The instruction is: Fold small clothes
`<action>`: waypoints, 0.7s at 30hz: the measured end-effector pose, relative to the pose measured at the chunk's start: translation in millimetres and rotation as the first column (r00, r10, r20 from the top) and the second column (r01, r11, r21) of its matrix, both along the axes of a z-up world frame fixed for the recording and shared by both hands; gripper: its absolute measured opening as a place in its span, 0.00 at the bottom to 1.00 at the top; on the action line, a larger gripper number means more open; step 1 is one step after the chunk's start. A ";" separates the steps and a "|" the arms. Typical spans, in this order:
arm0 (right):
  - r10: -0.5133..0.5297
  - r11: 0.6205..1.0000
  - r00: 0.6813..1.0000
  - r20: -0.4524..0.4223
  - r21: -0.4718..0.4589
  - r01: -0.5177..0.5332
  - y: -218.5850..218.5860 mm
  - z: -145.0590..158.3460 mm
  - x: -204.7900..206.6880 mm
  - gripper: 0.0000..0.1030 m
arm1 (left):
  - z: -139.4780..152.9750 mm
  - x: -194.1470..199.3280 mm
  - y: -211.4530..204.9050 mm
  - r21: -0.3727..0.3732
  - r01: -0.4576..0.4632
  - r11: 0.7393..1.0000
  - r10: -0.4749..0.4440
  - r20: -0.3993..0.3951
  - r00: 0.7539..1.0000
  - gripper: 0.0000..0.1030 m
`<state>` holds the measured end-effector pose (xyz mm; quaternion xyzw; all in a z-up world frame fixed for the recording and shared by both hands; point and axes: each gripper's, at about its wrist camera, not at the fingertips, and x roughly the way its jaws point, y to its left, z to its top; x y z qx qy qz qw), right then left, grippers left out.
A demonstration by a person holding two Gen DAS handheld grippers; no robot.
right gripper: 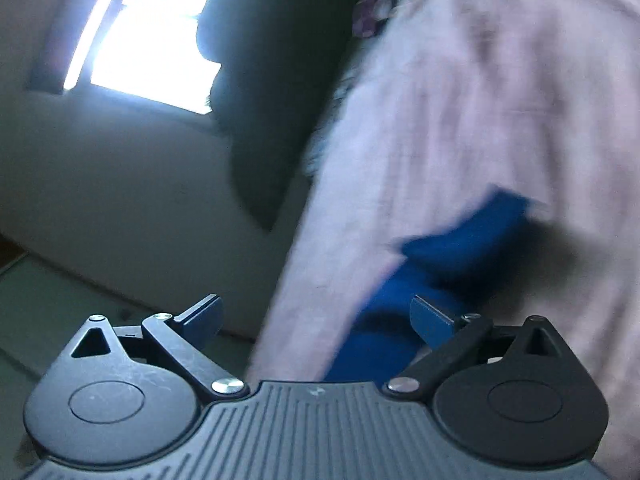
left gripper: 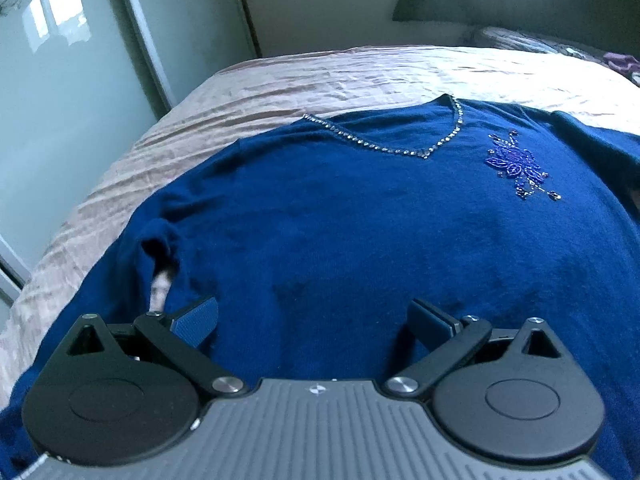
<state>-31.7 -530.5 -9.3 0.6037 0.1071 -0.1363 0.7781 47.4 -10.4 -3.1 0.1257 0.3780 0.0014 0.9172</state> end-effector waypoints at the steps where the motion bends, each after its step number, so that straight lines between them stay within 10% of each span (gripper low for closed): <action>1: -0.032 0.999 0.999 -0.014 -0.005 0.032 -0.4 -8.0 -8.4 0.98 | 0.0 0.1 -1.8 0.005 0.004 1.000 -0.004 0.002 1.000 0.99; 12: -0.044 0.989 0.998 -0.055 -0.143 0.036 -35.0 -21.2 17.6 0.91 | -8.5 1.8 -23.6 0.048 0.031 0.998 -0.031 -0.008 0.999 0.99; 14: -0.038 0.988 0.995 -0.094 -0.155 0.023 -39.3 -24.4 33.0 0.52 | -7.7 2.1 -23.0 0.051 0.036 0.998 -0.035 -0.009 0.999 0.99; 15: -0.036 0.991 0.992 -0.119 -0.136 0.020 -40.9 -27.1 35.4 0.16 | -7.0 2.6 -22.1 0.050 0.035 0.998 -0.035 -0.010 0.999 1.00; 21: -0.048 0.985 0.994 -0.094 -0.167 0.032 -44.1 -8.3 52.8 0.06 | -1.1 6.1 -17.5 0.047 0.026 0.999 -0.026 0.002 1.000 0.99</action>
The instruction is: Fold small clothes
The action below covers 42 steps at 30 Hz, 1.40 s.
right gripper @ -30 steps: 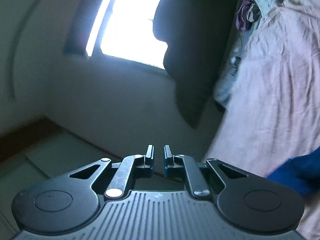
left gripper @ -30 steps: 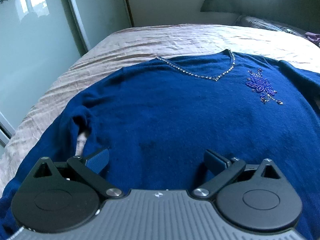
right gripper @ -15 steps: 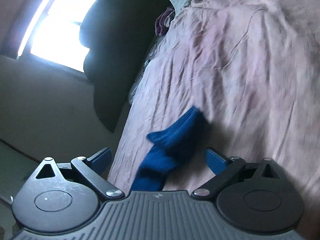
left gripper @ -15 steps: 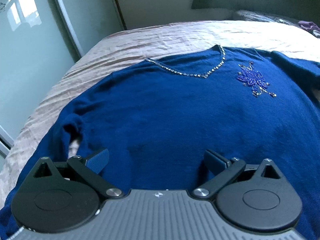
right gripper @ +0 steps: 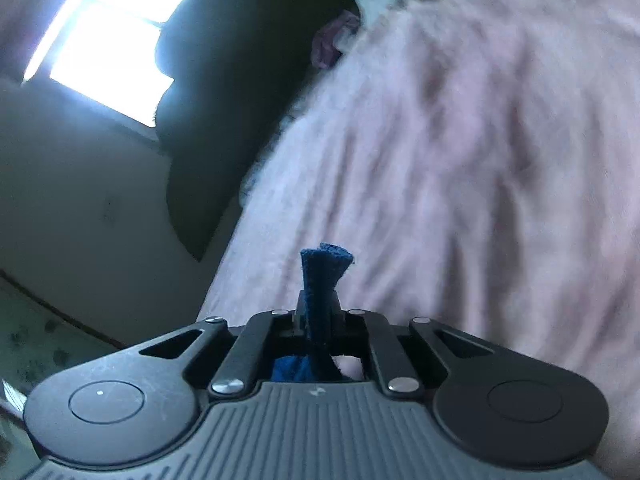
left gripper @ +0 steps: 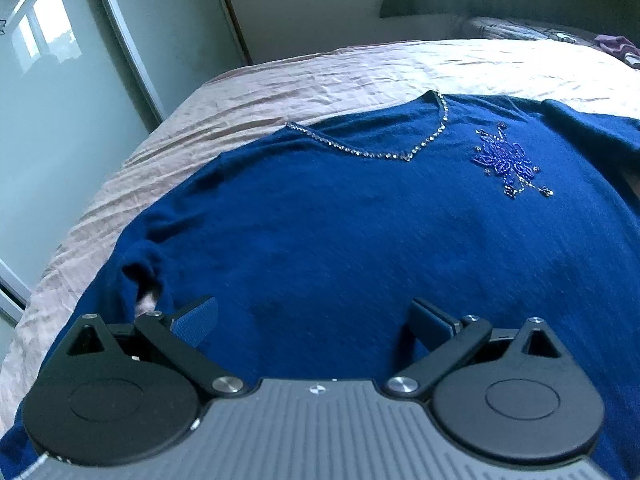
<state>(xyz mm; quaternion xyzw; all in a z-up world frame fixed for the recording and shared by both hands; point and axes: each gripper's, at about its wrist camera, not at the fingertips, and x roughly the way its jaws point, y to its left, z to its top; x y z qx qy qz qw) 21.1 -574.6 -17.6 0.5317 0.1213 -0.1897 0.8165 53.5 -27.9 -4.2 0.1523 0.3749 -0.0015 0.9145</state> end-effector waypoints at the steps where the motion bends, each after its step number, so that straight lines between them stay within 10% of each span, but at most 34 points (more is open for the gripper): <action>1: 0.004 1.000 1.000 0.017 -0.018 -0.004 -2.9 13.9 4.0 0.06 | 0.8 0.5 0.3 0.001 -0.001 1.000 0.001 0.003 1.000 0.99; 10: -0.104 0.930 0.993 0.057 -0.350 0.117 -24.3 144.5 25.4 0.06 | 3.3 -0.9 6.9 -0.019 -0.015 1.000 0.016 0.012 1.000 0.99; 17: -0.094 0.852 0.995 0.030 -0.515 0.096 13.0 167.5 27.9 0.06 | 6.9 1.7 12.9 -0.023 -0.032 0.999 0.033 0.026 0.999 0.99; 27: 0.331 0.795 0.940 -0.079 -0.514 -0.323 141.7 122.5 63.6 0.11 | 12.1 -4.9 25.9 -0.019 -0.049 0.999 0.050 0.051 0.997 1.00; 29: 0.345 0.802 0.924 -0.162 -0.460 -0.381 150.6 93.1 65.0 0.59 | 11.0 -5.0 27.6 -0.011 -0.051 0.999 0.052 0.050 0.997 1.00; 31: 0.296 0.817 0.931 -0.212 -0.449 -0.362 149.4 66.6 52.0 0.91 | 10.2 -5.6 30.0 -0.013 -0.048 0.999 0.048 0.044 0.998 1.00; 35: 0.087 0.773 0.934 -0.347 -0.568 -0.283 133.5 36.7 15.2 0.90 | 7.6 -4.1 31.8 0.000 -0.048 0.999 0.048 0.038 0.998 1.00; 42: -0.134 0.557 0.844 -0.519 -0.744 -0.369 114.1 16.1 3.4 0.90 | 2.2 3.8 13.5 -0.024 -0.024 0.999 0.024 -0.001 1.000 1.00</action>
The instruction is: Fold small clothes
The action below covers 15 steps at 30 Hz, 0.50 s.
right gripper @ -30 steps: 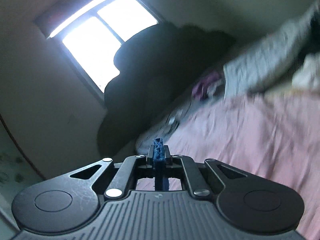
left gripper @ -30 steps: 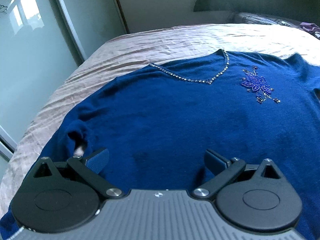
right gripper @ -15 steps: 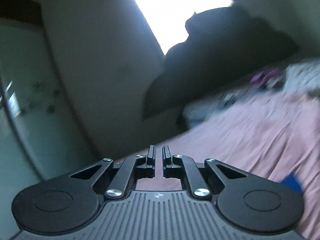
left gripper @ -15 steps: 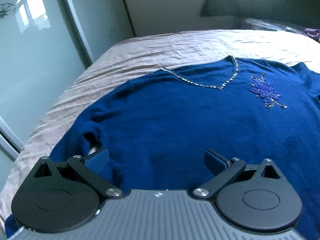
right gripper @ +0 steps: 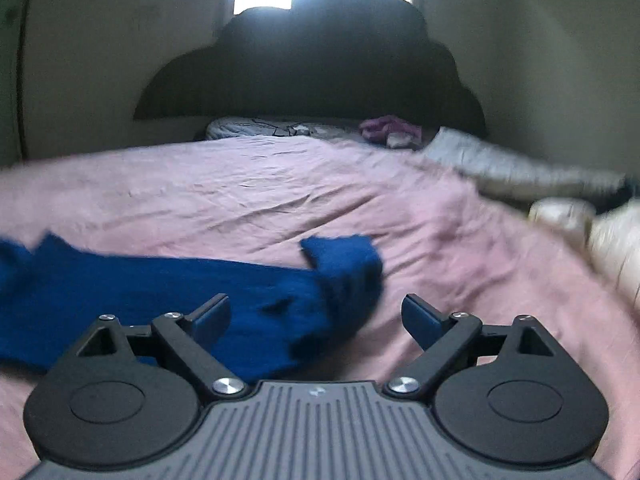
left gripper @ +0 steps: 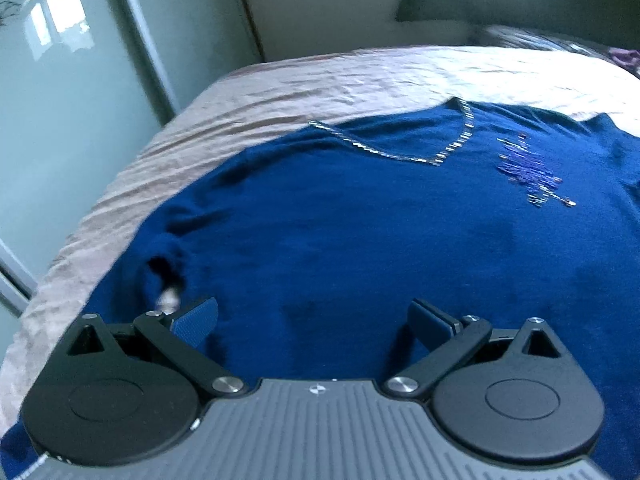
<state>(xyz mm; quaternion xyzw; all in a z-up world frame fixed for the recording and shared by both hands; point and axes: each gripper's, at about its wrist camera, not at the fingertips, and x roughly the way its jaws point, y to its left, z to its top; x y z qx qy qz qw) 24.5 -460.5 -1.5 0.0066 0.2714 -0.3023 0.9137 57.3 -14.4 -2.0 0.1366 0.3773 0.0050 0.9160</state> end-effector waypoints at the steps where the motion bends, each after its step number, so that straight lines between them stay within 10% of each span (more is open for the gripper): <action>1: 0.013 0.999 1.000 -0.018 -0.048 -0.014 0.9 0.4 6.7 0.90 | -0.4 -0.6 -5.3 0.003 0.017 1.000 -0.017 -0.006 1.000 1.00; 6: 0.033 0.994 0.995 -0.097 -0.103 -0.043 -16.5 -2.0 50.3 0.88 | 1.2 -6.2 -25.8 0.052 0.081 0.995 -0.082 0.010 0.997 1.00; 11: -0.045 0.998 0.980 -0.193 -0.044 0.038 -60.7 -17.2 79.9 0.24 | 4.4 -1.5 -35.2 0.062 0.095 0.994 -0.096 0.018 0.995 1.00; 15: -0.107 0.977 0.993 -0.058 0.178 0.116 -92.6 -9.3 54.0 0.11 | 0.3 1.2 -37.2 0.058 0.103 0.993 -0.104 0.007 0.995 1.00</action>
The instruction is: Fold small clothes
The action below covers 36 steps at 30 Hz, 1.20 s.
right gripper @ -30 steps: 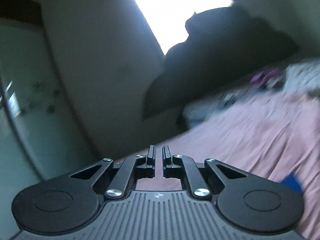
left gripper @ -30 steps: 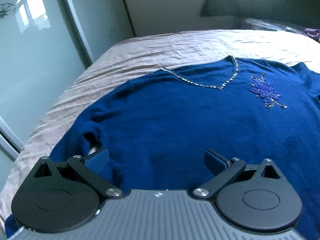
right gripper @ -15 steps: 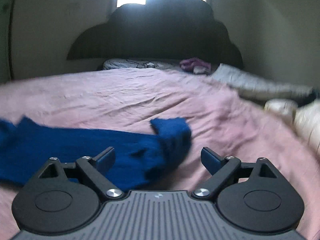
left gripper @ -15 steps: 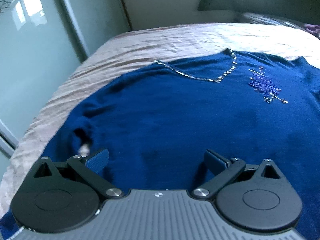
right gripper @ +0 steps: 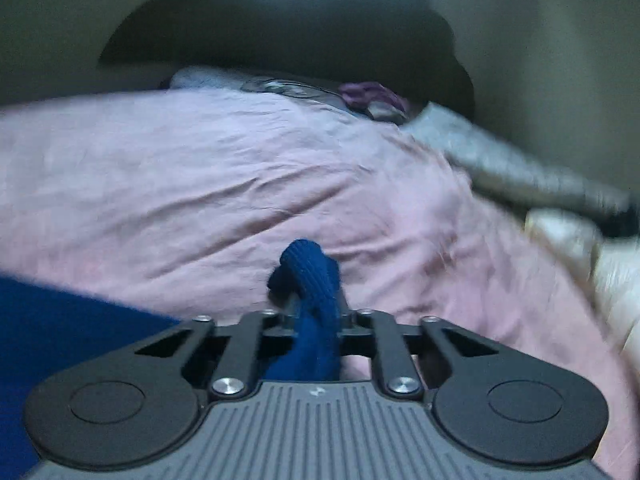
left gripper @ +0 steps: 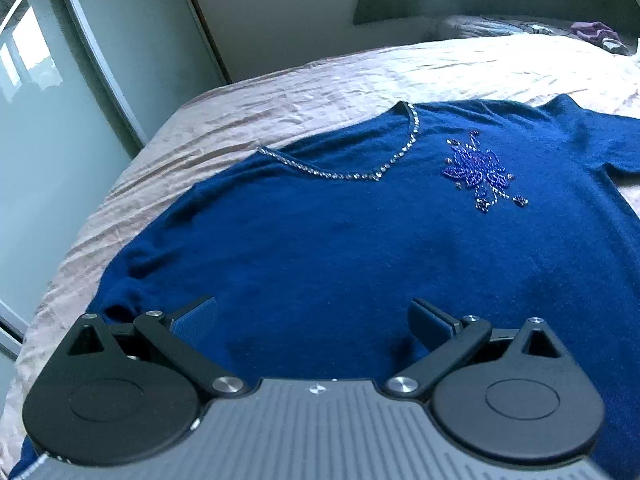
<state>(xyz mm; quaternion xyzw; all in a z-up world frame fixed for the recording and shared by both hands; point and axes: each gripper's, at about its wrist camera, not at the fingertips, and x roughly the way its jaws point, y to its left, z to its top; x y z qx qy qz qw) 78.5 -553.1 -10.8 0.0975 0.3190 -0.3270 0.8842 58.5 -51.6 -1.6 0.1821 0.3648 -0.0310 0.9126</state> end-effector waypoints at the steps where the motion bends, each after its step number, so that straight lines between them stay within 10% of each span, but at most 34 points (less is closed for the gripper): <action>1: -0.013 0.997 0.998 0.068 0.078 0.008 -5.1 3.8 -9.8 0.11 | -1.8 0.9 0.0 0.000 0.002 1.000 -0.002 -0.005 1.000 1.00; 4: -0.008 0.957 0.957 0.291 0.281 -0.077 -3.7 19.1 -35.8 0.10 | -4.9 2.4 1.1 0.000 -0.003 1.000 0.003 -0.009 1.000 1.00; 11: 0.153 0.902 0.869 0.470 0.292 -0.317 65.8 60.2 -32.1 0.10 | -0.3 2.7 17.1 -0.023 -0.042 0.999 0.042 0.000 0.999 1.00; 36: 0.535 0.667 0.654 0.535 0.207 -0.715 286.4 83.3 50.7 0.10 | -0.6 6.6 61.0 -0.043 -0.169 0.985 0.170 0.009 0.985 1.00</action>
